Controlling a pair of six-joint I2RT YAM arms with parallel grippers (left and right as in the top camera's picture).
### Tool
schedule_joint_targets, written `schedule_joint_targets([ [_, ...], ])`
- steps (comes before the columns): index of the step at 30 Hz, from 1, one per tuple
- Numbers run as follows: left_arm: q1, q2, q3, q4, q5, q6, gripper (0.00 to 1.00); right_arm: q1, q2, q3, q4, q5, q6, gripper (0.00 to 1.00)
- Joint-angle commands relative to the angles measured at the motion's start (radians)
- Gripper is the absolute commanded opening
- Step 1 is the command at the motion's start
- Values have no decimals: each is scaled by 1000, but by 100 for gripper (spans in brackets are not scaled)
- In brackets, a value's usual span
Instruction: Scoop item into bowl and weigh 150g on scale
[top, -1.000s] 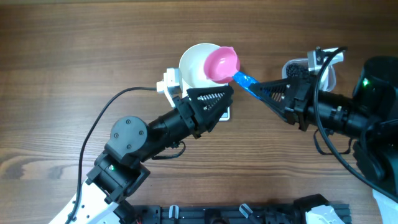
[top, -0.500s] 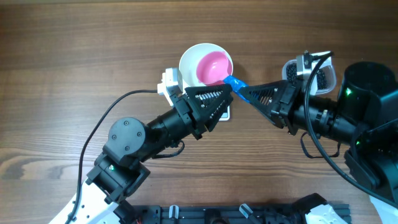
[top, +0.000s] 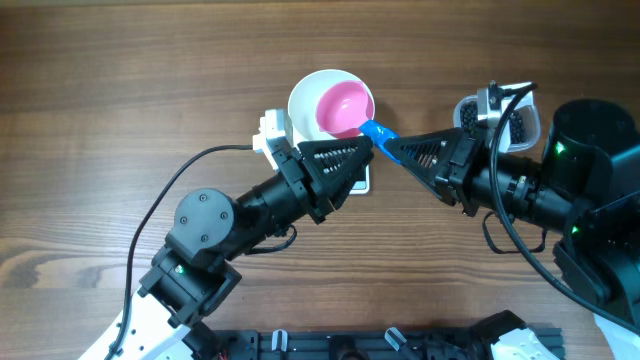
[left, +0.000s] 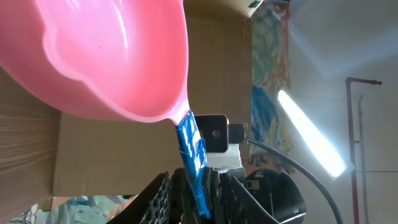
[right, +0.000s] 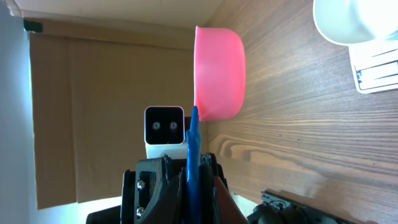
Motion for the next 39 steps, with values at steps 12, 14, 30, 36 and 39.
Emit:
schedule_joint_targets([
  [12, 6, 4, 4, 6, -29, 1, 26, 7, 2, 18, 5, -76, 62, 4],
  [14, 6, 4, 4, 6, -29, 1, 26, 7, 2, 18, 5, -76, 62, 4],
  [30, 6, 4, 4, 6, -32, 1, 4, 7, 2, 18, -2, -84, 61, 4],
  [36, 6, 4, 4, 6, -32, 2, 4, 7, 5, 19, 2, -84, 61, 8],
  [39, 6, 4, 4, 6, -32, 2, 4, 7, 14, 19, 7, -84, 62, 10],
])
